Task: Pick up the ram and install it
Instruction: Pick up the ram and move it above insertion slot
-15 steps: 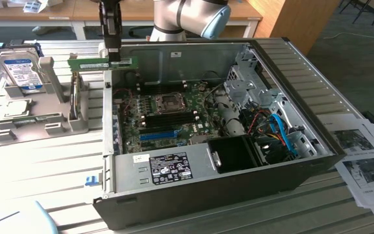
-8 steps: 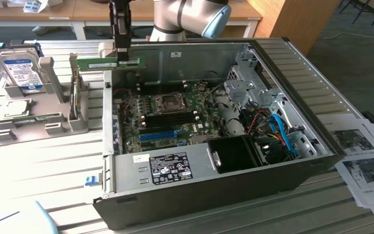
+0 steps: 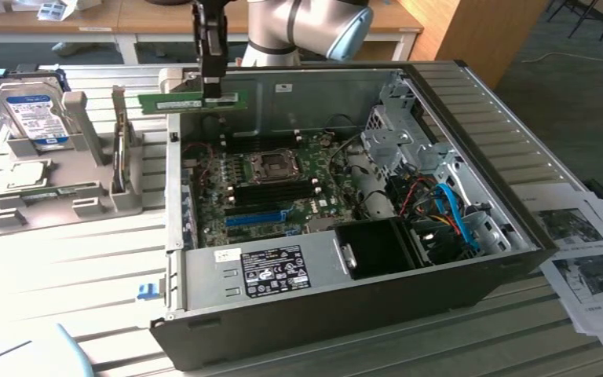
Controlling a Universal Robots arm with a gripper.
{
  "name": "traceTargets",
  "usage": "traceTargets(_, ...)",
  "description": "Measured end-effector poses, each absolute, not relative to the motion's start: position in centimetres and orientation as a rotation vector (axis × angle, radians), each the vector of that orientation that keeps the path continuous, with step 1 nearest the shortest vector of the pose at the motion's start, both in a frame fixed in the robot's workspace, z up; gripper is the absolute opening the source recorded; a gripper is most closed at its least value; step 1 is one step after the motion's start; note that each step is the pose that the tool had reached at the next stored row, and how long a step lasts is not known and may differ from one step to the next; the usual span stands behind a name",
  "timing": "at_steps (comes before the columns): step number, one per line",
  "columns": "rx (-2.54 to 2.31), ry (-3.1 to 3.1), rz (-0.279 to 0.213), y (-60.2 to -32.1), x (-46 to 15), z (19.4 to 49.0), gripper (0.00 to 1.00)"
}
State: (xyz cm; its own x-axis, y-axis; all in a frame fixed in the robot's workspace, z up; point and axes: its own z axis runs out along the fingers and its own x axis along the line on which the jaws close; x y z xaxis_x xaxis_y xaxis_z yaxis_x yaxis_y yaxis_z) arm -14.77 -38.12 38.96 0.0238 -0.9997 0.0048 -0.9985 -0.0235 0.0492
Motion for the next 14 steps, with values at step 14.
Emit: traceTargets(14, 2.220, -2.168, -0.048, -38.1, -11.7, 39.0, 0.11)
